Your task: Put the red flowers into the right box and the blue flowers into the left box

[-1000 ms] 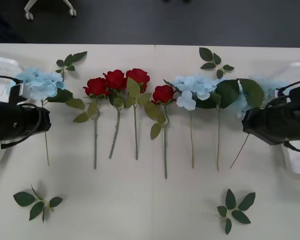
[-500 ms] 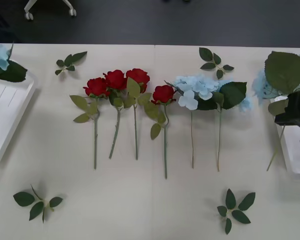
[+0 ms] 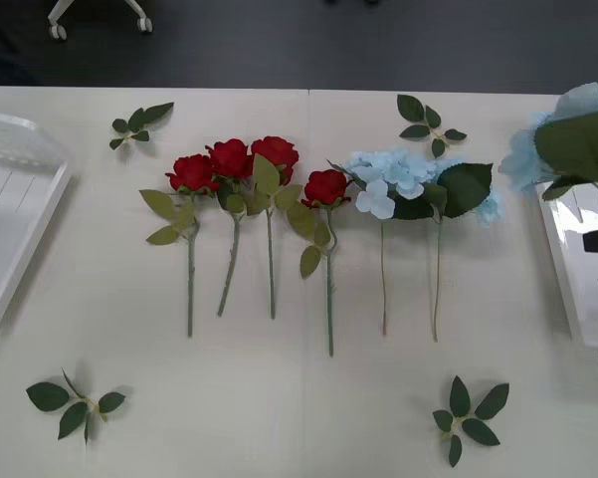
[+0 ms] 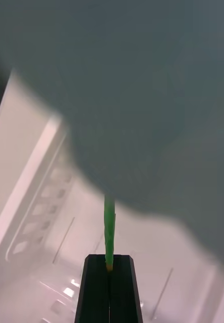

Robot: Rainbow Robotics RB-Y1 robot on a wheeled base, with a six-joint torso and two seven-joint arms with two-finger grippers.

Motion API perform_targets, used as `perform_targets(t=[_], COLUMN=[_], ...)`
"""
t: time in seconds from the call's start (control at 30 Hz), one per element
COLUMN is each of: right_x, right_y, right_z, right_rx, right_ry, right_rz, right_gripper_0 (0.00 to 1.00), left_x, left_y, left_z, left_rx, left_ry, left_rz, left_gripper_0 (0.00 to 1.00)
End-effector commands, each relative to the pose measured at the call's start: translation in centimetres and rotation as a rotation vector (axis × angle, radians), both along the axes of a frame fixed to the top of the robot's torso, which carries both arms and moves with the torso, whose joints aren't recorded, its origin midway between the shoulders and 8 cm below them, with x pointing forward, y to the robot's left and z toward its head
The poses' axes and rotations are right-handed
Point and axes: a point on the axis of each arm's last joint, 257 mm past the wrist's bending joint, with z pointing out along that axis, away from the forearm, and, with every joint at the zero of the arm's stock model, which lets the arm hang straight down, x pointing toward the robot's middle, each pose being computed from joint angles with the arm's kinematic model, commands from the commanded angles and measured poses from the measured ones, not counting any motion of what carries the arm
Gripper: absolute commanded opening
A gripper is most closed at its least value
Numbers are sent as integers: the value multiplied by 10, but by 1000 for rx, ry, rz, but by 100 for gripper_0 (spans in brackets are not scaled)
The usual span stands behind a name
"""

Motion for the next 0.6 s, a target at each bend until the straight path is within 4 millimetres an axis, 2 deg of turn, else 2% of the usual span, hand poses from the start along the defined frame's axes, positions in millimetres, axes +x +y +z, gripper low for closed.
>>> perform_targets(t=[0.03,0.27,0.3,0.33,0.37,0.43,0.47,0.6], right_x=[-1,6,5,4,3,-1,-3,-9], right_y=[18,47,55,59,66,82,89,123], right_z=[-3,-11,-13,-13,-13,-10,-9,5], right_rx=[-41,-58,-53,-47,-34,-4,15,73], right_ry=[-161,-392,-433,-449,-477,-521,-534,-595], right_rz=[150,293,320,328,348,389,404,463], right_gripper_0=[0,0,0,0,0,0,0,0], left_x=[5,6,7,7,7,9,10,15], left_y=[19,14,13,13,11,6,3,-10], left_z=[7,-3,-4,-4,-5,-8,-9,-11], left_rx=[85,85,87,86,84,79,76,44], left_ry=[22,46,48,49,49,54,53,46], left_rz=[-11,-25,-28,-30,-35,-49,-55,-88], left_gripper_0=[0,0,27,43,68,97,100,100])
